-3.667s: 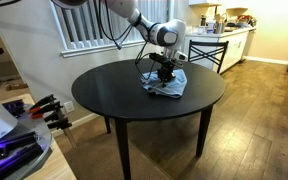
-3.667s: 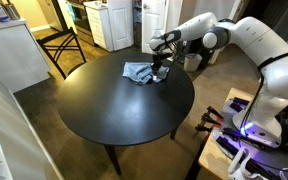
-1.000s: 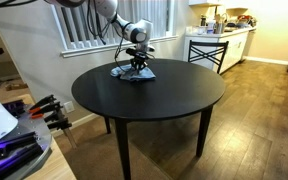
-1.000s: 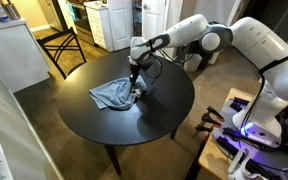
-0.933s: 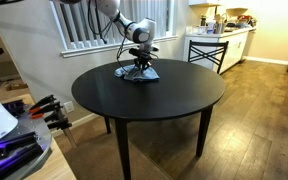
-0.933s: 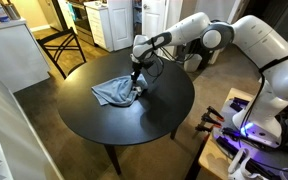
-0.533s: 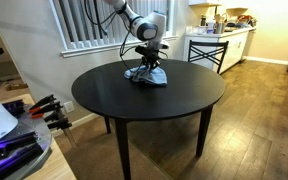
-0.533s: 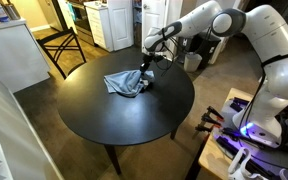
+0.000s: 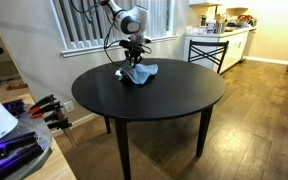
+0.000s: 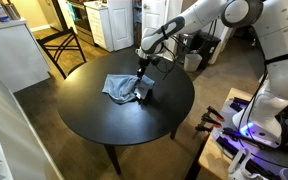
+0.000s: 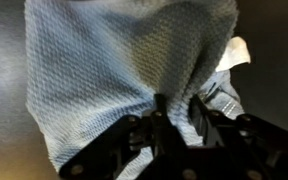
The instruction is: Use the blue towel to wipe the table.
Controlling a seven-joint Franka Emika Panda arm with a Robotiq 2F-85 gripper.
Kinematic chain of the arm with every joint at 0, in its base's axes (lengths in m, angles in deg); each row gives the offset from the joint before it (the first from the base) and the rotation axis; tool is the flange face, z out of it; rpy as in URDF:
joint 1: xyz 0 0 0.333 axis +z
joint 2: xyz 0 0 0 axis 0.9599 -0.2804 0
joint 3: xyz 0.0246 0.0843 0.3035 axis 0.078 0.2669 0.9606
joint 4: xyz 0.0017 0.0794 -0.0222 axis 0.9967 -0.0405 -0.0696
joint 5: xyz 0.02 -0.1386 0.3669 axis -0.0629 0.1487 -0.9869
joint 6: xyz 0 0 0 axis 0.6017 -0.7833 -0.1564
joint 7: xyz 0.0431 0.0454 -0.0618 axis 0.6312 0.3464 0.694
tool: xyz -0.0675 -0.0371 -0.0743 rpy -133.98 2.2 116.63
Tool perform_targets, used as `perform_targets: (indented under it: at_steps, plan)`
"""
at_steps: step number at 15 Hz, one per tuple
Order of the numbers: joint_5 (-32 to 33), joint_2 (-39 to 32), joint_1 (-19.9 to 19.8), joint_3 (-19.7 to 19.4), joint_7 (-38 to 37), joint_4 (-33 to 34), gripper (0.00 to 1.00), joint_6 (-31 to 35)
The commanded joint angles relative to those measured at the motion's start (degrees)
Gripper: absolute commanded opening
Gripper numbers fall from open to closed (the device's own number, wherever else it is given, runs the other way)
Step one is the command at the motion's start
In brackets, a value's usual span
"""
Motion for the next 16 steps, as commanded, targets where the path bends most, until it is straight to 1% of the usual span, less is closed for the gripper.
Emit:
perform_targets:
  at_steps: [1,5,7,8,14,16]
  plan:
    - [-0.34,5.96,1.84,0.95,3.08,-6.78,0.62,1.27]
    - [-0.35,9.13,3.91,1.49,4.28,-9.03,0.88,1.31]
    - [-0.38,10.53,4.71,1.45,4.5,-9.88,0.98,1.36]
    - [-0.49,11.24,4.95,1.47,4.72,-10.38,1.0,1.51]
    - [-1.39,14.75,5.73,1.41,4.79,-12.94,1.0,2.25]
    - [-0.76,15.53,6.35,0.61,3.6,-13.67,1.0,2.94]
